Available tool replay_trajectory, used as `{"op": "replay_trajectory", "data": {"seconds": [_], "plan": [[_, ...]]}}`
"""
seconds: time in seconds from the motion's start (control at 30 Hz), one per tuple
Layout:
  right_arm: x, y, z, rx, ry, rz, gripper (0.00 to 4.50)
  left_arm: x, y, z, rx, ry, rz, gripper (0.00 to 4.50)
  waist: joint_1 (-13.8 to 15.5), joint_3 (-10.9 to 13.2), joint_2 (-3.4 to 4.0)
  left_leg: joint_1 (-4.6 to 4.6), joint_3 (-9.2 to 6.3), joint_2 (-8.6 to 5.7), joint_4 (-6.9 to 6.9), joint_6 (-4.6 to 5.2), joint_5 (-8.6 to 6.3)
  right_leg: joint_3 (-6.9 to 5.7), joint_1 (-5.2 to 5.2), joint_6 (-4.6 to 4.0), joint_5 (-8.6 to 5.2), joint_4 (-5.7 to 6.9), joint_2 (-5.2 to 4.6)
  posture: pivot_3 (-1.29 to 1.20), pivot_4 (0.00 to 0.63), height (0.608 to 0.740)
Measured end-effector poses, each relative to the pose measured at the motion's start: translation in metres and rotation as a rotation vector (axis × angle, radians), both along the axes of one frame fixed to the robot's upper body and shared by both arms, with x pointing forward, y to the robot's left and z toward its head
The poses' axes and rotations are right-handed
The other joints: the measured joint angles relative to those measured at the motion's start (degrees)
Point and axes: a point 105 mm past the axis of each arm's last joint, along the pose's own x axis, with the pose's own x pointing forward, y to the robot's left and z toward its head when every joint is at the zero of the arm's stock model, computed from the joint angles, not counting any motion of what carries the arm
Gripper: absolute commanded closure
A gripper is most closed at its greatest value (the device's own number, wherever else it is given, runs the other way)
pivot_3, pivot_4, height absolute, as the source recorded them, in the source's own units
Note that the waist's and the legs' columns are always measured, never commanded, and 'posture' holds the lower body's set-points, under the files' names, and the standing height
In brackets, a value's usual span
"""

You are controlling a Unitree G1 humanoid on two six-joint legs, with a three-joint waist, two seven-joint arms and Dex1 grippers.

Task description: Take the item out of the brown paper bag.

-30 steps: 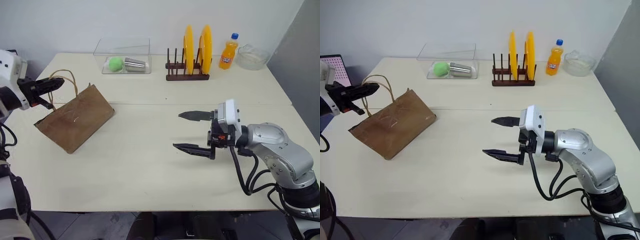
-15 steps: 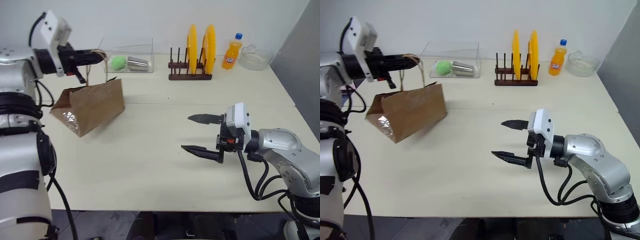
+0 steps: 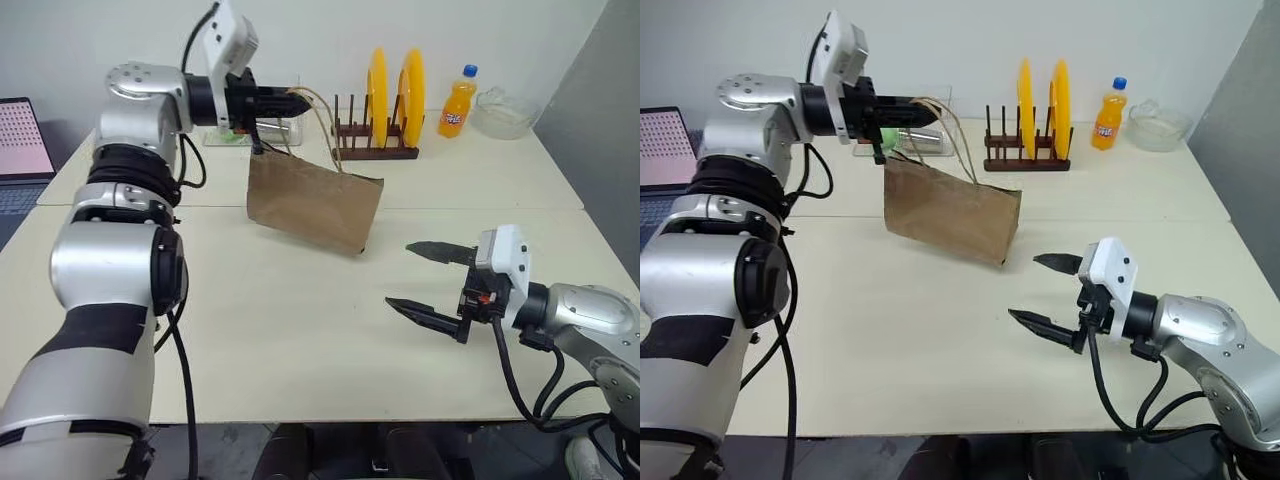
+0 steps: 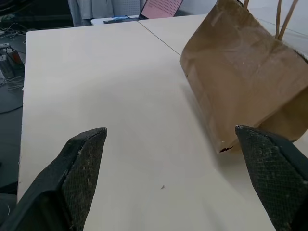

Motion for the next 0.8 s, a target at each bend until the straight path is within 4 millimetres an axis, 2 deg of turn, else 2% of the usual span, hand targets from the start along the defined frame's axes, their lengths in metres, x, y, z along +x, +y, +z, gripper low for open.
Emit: {"op": "replay_trajectory", "data": {"seconds": [0.2,0.6,0.8], "plan": [[-0.002,-0.006,-0.003,-0.004,0.014,-0.05,0.0,0.006,-0.026,-0.012,-0.029,0.026,-0.014,4.48,0.03,0.03,-0.06,0.15,0.03,0.0,0.07,0.01,0.01,0.04,0.01,0.02,-0.01,0.3,0.01,0.0,0.15,0.74],[-0.005,-0.012,-0.005,-0.007,0.024,-0.108,0.0,0.009,-0.054,0.004,-0.108,0.002,-0.004,4.48,0.15,0.05,-0.08,0.15,0.04,-0.03,0.07,0.01,0.01,0.06,0.0,0.02,-0.01,0.31,0.0,0.0,0.15,0.74],[-0.005,-0.013,-0.007,-0.008,0.028,-0.11,0.0,0.012,-0.063,0.002,-0.128,0.0,0.01,4.48,0.11,0.05,-0.08,0.16,0.06,-0.03,0.07,0.0,0.02,0.07,0.0,0.02,-0.01,0.33,0.01,0.0,0.15,0.74]]}}
